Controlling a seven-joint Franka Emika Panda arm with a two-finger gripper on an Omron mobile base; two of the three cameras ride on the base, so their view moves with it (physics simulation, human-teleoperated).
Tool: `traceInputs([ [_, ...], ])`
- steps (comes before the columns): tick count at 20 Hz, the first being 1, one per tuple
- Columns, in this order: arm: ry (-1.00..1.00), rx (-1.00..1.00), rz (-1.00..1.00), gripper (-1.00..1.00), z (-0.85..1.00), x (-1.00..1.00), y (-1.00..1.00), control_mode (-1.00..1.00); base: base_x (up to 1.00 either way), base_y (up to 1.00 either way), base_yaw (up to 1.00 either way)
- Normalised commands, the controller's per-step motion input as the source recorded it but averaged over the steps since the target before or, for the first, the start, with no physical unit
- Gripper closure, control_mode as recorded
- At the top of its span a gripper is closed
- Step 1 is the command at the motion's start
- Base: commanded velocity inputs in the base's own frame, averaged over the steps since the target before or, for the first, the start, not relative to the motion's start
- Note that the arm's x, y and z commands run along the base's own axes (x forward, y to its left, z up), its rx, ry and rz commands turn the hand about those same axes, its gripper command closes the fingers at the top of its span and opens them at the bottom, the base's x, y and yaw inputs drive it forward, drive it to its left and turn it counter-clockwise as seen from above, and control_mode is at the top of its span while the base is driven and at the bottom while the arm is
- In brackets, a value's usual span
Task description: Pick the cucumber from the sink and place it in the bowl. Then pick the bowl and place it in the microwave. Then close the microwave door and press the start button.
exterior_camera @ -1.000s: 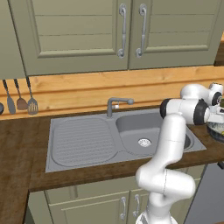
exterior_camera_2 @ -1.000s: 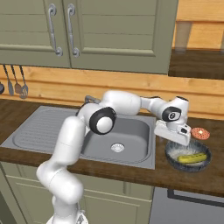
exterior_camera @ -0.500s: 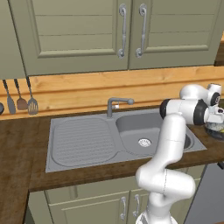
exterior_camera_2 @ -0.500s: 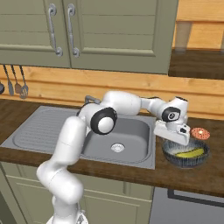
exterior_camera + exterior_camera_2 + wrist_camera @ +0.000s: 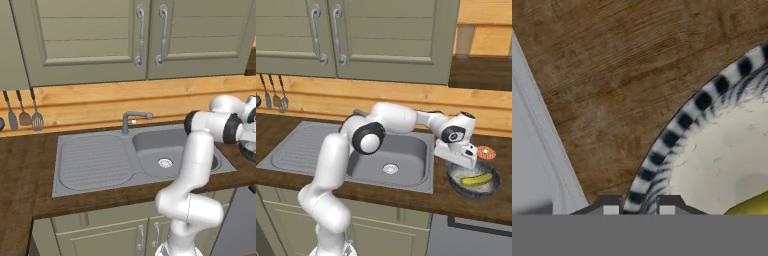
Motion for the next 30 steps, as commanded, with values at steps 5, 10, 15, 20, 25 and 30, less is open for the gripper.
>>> traceInputs([
  [5,-0.02,-0.15,0.10,1.00,0.00,-0.37,0.09,-1.00,0.00,0.00,0.00],
  [10,0.01,-0.09,0.24,1.00,0.06,0.00,0.31,-1.00,0.00,0.00,0.00],
  [15,0.04,-0.03,0.29,1.00,0.48,-0.16,0.10,-1.00,0.00,0.00,0.00],
  [20,0.02,-0.13,0.39,1.00,0.50,-0.20,0.00,-1.00,0.00,0.00,0.00],
  [25,0.10,-0.09,0.53,1.00,0.57,-0.21,0.00,-1.00,0.00,0.00,0.00],
  [30,0.06,0.00,0.59,1.00,0.68,-0.48,0.06,-1.00,0.00,0.00,0.00],
])
